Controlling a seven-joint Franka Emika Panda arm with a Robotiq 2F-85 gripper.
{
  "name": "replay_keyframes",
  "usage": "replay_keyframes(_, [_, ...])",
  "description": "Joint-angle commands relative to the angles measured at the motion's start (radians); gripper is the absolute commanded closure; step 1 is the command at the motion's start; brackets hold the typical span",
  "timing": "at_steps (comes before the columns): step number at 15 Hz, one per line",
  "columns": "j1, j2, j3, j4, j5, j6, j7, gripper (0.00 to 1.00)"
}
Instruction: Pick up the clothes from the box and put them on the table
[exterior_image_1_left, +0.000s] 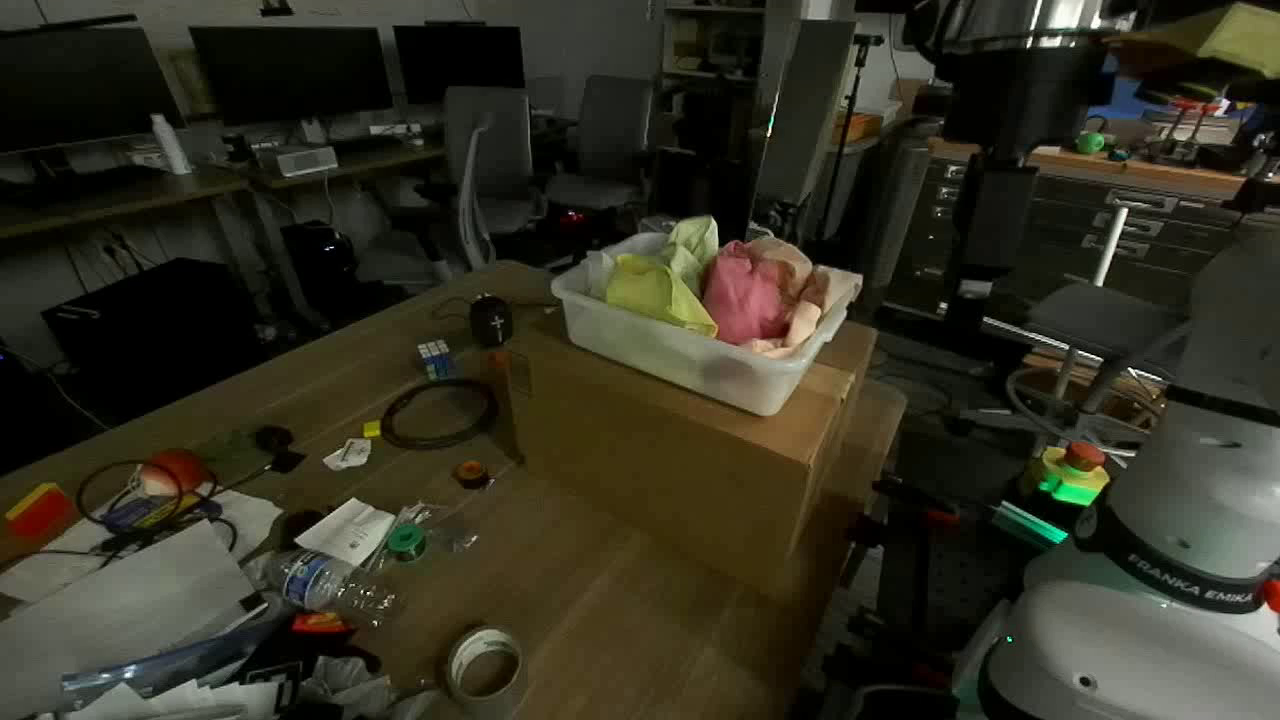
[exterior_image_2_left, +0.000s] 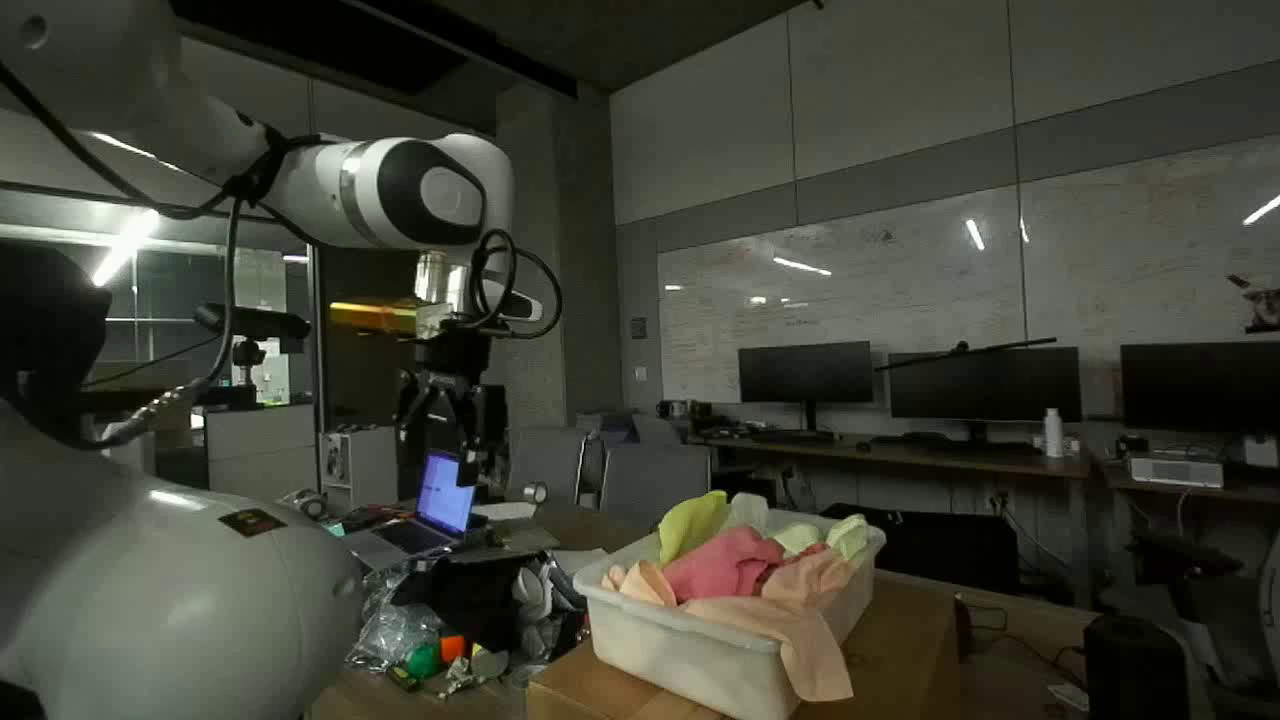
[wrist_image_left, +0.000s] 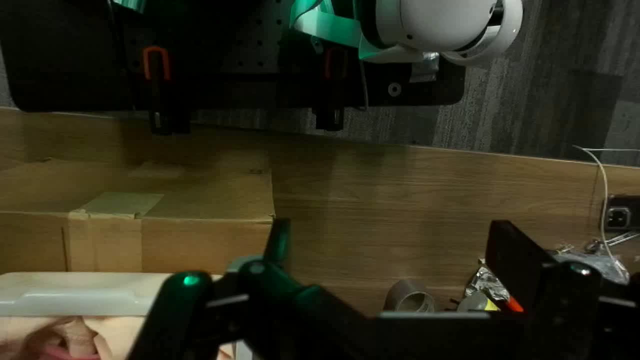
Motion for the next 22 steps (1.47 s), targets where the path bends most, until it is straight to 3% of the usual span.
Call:
replay_keyframes(1, [-0.016, -0.001, 0.011, 0.006, 0.008, -0.003, -0.010, 0.00])
replay_keyframes(5, [-0.016, -0.004, 0.011, 0.015, 0.008, -0.003, -0.010, 0.00])
replay_keyframes(11, [-0.063, 0.092, 0.010, 0.074, -0.039, 0.202, -0.009, 0.00])
replay_keyframes(17, [-0.135, 0.275, 0.024, 0.167, -0.106, 0.416, 0.053, 0.00])
replay_keyframes(22, [-0.182, 0.456, 0.032, 0.232, -0.198, 0.527, 0.129, 0.00])
